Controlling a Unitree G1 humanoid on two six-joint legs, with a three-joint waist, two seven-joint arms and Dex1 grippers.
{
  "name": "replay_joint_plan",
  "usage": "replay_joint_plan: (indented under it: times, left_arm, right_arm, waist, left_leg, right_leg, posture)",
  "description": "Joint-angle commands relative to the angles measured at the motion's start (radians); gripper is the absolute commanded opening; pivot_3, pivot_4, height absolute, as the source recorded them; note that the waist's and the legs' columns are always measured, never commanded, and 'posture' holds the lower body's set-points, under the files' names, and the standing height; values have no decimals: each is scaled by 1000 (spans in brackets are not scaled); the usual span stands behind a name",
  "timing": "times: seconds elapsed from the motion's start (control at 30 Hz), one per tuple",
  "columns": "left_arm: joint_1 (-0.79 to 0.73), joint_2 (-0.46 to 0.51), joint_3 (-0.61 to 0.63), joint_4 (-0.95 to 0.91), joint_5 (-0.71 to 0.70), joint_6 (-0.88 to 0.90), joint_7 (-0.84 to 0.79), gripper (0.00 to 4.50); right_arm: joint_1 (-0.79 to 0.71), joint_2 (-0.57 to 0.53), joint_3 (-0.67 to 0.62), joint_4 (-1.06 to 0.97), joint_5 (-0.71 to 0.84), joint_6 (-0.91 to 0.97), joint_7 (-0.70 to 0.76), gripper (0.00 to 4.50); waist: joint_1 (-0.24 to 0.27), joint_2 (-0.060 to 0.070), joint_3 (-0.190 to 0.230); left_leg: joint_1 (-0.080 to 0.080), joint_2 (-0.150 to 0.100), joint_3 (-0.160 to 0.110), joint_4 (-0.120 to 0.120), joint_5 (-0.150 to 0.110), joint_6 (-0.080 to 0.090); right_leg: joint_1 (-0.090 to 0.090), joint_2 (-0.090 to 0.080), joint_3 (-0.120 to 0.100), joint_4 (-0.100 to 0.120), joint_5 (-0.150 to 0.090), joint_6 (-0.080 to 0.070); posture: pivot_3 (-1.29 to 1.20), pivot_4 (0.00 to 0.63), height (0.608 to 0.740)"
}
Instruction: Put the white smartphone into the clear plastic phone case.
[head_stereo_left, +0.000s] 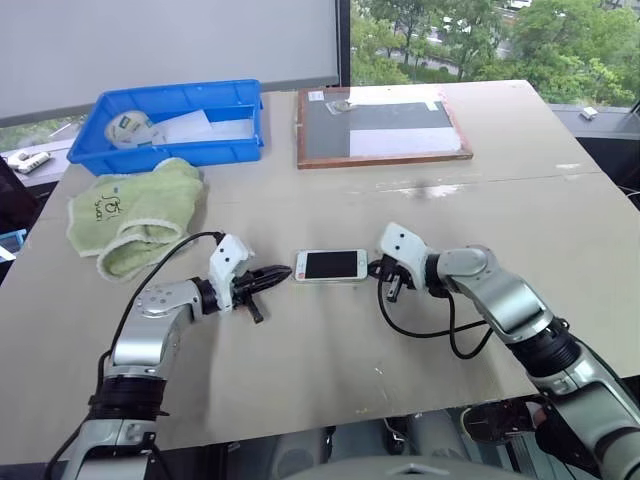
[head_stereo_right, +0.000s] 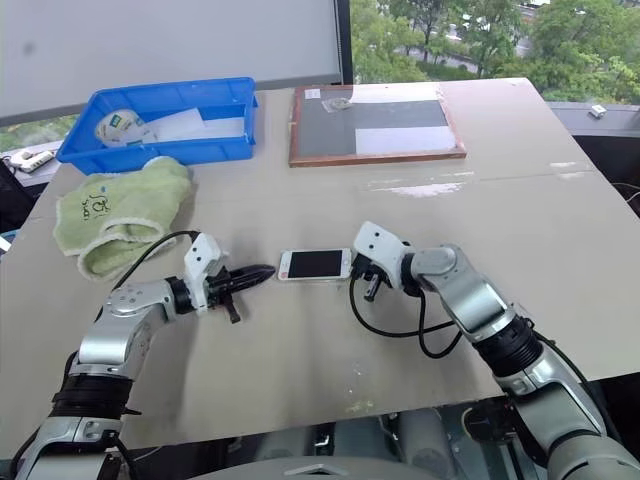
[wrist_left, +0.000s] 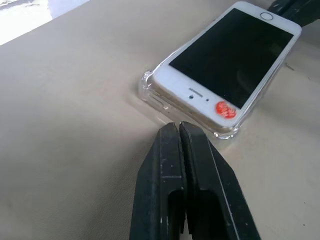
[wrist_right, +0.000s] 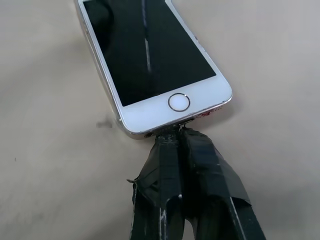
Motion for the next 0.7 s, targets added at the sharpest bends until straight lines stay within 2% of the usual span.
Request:
replay_joint_plan:
  times: [0.03, 0.4, 0.57, 0.7]
  left_arm:
    - [-1, -18, -28, -21, 5, 2, 5, 74]
    - [6, -34, -30, -47, -6, 1, 8, 74]
    - [22, -37, -27, -105, -27, 29, 2, 74]
    - [37, -26, 2, -93, -25, 35, 14, 74]
  right_arm:
    - [-37, 18, 22, 6, -3, -60, 45, 0]
    - [-79, 58, 55, 84, -21, -163, 147, 0]
    - [-81, 25, 42, 108, -77, -225, 160, 0]
    - [-56, -18, 1, 72, -81, -198, 164, 0]
  waist:
    - [0, 0, 0]
    - [-5, 0, 0]
    - [-7, 0, 0]
    - [-5, 0, 0]
  left_leg:
    - [0, 0, 0, 0, 0, 0]
    - [4, 0, 0, 0, 0, 0]
    - [4, 0, 0, 0, 0, 0]
    - [4, 0, 0, 0, 0, 0]
  right_leg:
    - [0, 0, 0, 0, 0, 0]
    - [3, 1, 0, 2, 0, 0]
    - [3, 1, 0, 2, 0, 0]
    - [3, 0, 1, 1, 0, 0]
  posture:
    - [0, 150, 740]
    - [0, 150, 740]
    - [0, 150, 740]
    - [0, 150, 740]
